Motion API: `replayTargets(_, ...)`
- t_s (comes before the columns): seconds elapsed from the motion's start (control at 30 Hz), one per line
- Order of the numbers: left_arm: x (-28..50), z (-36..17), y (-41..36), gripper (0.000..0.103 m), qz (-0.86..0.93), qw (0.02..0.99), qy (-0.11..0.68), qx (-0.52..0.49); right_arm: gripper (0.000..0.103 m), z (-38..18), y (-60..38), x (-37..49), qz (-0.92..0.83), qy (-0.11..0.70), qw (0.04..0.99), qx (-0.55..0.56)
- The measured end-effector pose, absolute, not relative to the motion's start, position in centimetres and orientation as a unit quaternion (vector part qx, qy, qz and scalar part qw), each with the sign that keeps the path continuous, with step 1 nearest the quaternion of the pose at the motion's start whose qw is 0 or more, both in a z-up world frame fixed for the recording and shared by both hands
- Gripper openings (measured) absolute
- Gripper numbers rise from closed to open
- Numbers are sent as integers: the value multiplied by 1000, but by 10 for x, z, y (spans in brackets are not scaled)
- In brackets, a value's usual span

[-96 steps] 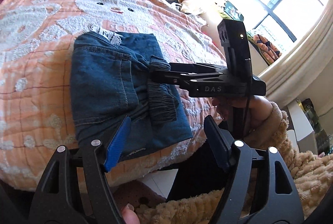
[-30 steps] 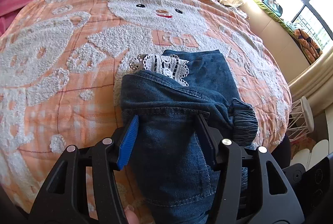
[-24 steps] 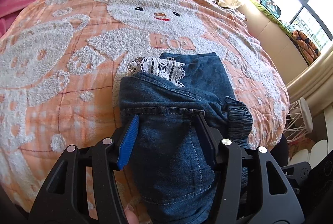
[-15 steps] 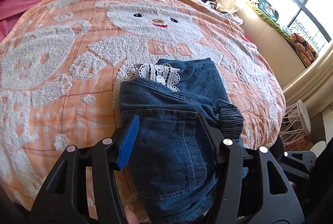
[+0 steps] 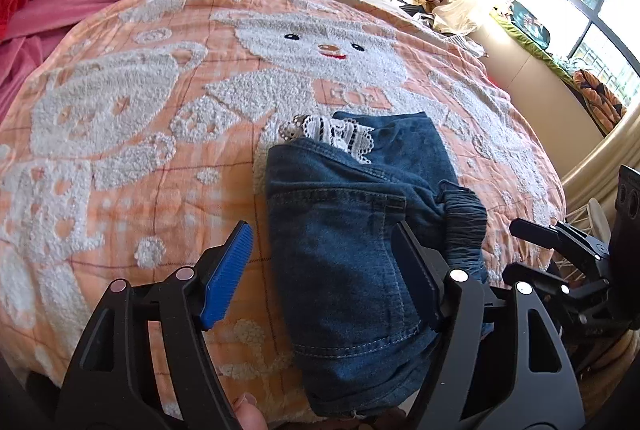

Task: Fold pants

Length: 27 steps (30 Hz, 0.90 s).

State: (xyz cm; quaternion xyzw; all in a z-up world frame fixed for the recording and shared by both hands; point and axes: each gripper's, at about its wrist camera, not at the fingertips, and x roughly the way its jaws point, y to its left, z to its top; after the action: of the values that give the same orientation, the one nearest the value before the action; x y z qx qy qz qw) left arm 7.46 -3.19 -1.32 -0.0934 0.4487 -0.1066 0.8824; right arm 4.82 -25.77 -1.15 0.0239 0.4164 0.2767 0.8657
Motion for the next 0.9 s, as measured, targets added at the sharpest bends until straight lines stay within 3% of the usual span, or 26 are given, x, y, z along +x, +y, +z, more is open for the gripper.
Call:
replayTargets(0.37,75,-49,-30,70,-135,856,472,-161,76,-52,-256,75,289,458,838,72)
replayTargets(0.57,76,-58,-44,70,-144,853,476,-159,83,-60,-253,84,314,454,827,108)
replayTargets(0.6,77,-58,-47,67,-140,855,476,-152,80,-60,-251,86,315,453,827,109)
replayTargets(0.7,77,-56,-51,55,-117,860,475,-143,53,-56,-243,86,335,445,824,105)
replayTargets(0.73,77,-53,-53,53,-109,863,474,-135,49,-52,-239,84,340,438,826,102)
replayTargets(0.8,76,-45,-58,45,-103,870,467,-123,45,-44,-234,80,342,425,833,91)
replayTargets(0.9,75,-30,-58,42,-106,876,453,-125,42,-31,-231,79,347,408,840,84)
